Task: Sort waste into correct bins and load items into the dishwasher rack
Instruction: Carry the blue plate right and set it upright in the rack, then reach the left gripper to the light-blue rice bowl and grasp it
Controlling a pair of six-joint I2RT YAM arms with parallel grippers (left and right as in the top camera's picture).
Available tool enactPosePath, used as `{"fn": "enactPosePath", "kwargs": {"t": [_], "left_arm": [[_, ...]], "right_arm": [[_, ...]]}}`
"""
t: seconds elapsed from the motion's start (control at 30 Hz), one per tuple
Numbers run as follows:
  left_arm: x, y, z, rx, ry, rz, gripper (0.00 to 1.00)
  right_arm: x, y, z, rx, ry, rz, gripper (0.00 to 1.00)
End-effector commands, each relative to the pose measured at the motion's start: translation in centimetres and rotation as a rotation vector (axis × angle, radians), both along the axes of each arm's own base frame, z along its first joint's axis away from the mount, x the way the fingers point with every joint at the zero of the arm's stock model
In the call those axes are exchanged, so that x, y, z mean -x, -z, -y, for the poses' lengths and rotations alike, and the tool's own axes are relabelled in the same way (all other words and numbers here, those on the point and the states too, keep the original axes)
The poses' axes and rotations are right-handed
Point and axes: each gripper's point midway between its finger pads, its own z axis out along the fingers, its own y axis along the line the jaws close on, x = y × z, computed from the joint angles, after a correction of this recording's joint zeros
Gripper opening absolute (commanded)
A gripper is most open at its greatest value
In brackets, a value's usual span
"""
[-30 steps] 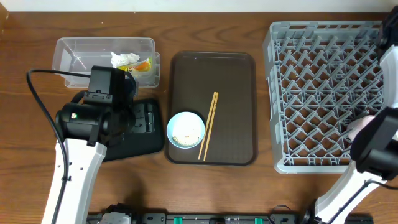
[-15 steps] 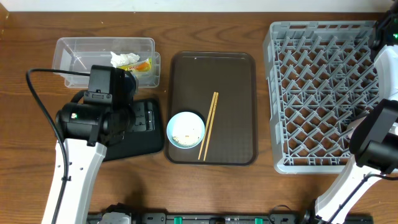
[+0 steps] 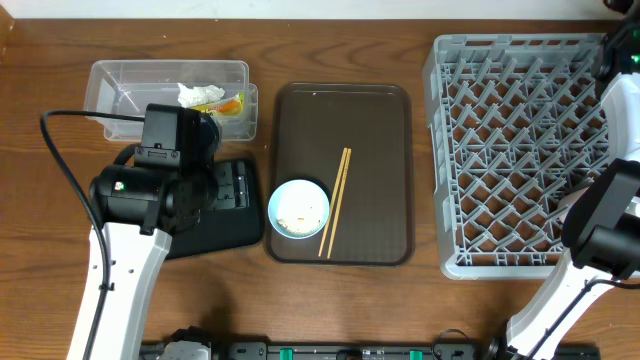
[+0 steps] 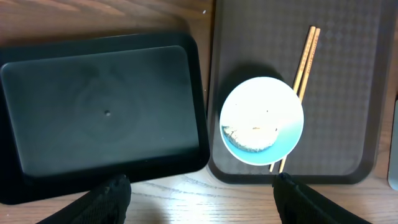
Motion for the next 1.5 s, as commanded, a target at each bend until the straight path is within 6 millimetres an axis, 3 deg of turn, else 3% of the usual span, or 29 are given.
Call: {"fn": "enactPosePath", "kwargs": {"t": [0.0, 0.23, 0.3, 0.43, 0.57, 0.77, 0.87, 1.0, 1.1, 1.23, 1.37, 1.47], "left_arm": [[0.0, 0.0, -0.3, -0.006, -0.013, -0.002, 0.76], [-0.1, 0.0, -0.3, -0.006, -0.013, 0.003, 0.76], [-0.1, 0.0, -0.3, -0.005, -0.012, 0.005, 0.76], [-0.4, -0.2, -0.2, -0.004, -0.012, 0.018, 0.76], [-0.6, -0.3, -0.2, -0.002, -0.013, 0.028, 0.77], [-0.7, -0.3, -0.2, -0.002, -0.013, 0.032, 0.8], [-0.7, -0.3, -0.2, -0.001, -0.013, 0.032, 0.81], [-0.8, -0.4, -0.2, -0.001, -0.012, 0.036, 0.85], [-0.9, -0.4, -0.1, -0.001, -0.012, 0.04, 0.89], [-1.1, -0.5, -0.1, 0.0, -0.012, 0.048, 0.9], [-1.7, -0.8, 0.0, 0.004, -0.012, 0.079, 0.9], [-2.5, -1.0, 0.4, 0.007, -0.001, 0.105, 0.9]], "right_arm": [[0.1, 1.3, -0.8, -0.045, -0.001, 0.008, 0.01], [0.4, 5.3, -3.6, -0.215, 0.037, 0.067, 0.04], [0.3, 5.8, -4.4, -0.251, 0.049, 0.102, 0.16], [0.3, 6.1, -5.2, -0.303, 0.081, 0.183, 0.56], [0.5, 5.4, -5.8, -0.333, 0.093, 0.242, 0.68], [-0.1, 1.4, -9.2, -0.485, -0.03, 0.378, 0.93], [0.1, -0.6, -11.2, -0.582, -0.092, 0.43, 0.95], [1.2, -1.1, -15.2, -0.788, -0.174, 0.411, 0.95], [2.9, -0.4, -18.2, -0.954, -0.168, 0.376, 0.96], [6.0, 1.8, -22.1, -1.262, -0.027, 0.361, 0.99], [9.0, 4.1, -27.2, -1.572, 0.08, 0.223, 0.99], [10.7, 5.1, -30.0, -1.67, 0.101, 0.109, 0.99]]}}
